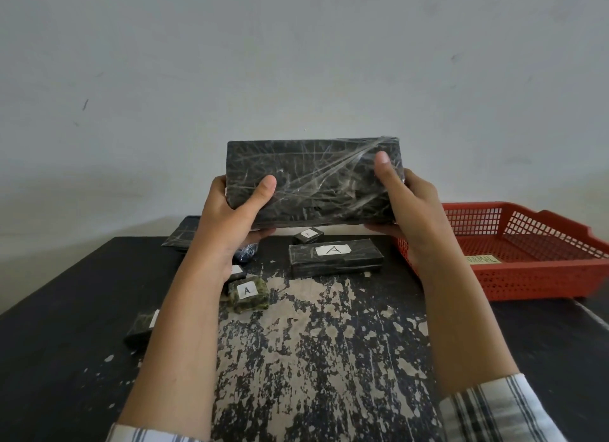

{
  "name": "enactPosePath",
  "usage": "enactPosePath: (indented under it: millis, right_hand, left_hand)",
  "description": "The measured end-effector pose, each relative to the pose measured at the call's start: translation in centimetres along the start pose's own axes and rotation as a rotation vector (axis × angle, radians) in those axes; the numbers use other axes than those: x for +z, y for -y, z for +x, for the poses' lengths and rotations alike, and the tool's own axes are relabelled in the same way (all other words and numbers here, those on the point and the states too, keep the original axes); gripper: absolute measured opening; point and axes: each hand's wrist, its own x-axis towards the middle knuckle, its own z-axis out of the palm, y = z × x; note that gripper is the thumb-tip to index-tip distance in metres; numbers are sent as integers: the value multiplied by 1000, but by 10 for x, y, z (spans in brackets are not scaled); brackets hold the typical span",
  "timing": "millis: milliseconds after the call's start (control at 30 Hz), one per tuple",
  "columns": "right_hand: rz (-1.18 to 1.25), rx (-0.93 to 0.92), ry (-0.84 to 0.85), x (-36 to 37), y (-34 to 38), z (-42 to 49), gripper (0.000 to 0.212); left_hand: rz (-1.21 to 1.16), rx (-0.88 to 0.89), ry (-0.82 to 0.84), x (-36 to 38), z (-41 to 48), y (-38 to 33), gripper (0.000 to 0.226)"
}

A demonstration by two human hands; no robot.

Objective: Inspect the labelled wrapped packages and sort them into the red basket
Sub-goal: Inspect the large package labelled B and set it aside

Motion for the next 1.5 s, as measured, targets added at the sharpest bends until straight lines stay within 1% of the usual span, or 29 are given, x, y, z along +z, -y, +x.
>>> enactPosePath:
  millis: [67,200,333,367,467,567,667,833,900,967,1033,1100,1167,1200,1300,1367,1433,1500]
  right_hand:
    - [7,-7,44,0,0,-1,50]
    - [65,-16,39,1,-3,2,57]
    - [102,-49,5,3,-5,4,64]
    - [103,-50,0,3,-5,4,64]
    - [102,-52,20,3,-4,4,66]
    - [79,-63,91,-2,-2,1,82]
    - [42,-71,168,-7,-1,0,96]
    - [52,-98,177,-9,-6,3,96]
    - [39,-118,176,-9,-9,4,98]
    - [2,-151,186,-9,-11,6,99]
    - [-40,-162,192,-8,-11,6,102]
    - [-86,-157,177,-6,-10,7,106]
    - [-151,-150,123,-1,-10,7,113]
    - [-187,-146,84,0,-10,6,115]
    - [-234,-145,-17,0,-10,4,109]
    - [-261,-173,-53,-1,-8,3,108]
    - [-294,-201,-82,0,-6,1,107]
    - [-322,-229,-99,2,-6,-1,107]
  left_hand:
    - [-4,-4,-22,0,0,0,66]
    - [-10,-24,-33,-2,0,0,66]
    - [-94,-91,27,-4,2,-1,83]
    - [-103,-94,45,-4,2,-1,83]
    - [-97,-57,77,-5,3,3,69]
    - [-97,-40,52,-6,5,4,64]
    - [-92,-33,42,-5,5,4,65]
    - [-12,-38,43,-7,5,2,67]
    - [29,-26,23,-7,4,2,69]
    - [22,0,-2,-6,5,3,69]
    - [15,7,-32,-7,7,6,76]
    - [58,27,-54,-8,9,8,87]
    - [130,58,-61,-6,8,9,97]
    - [170,69,-57,-4,7,9,98]
    - [273,89,-15,2,6,10,78]
    - [298,107,22,5,3,7,72]
    - [289,103,56,5,-1,4,76]
    - [266,46,56,5,-2,0,86]
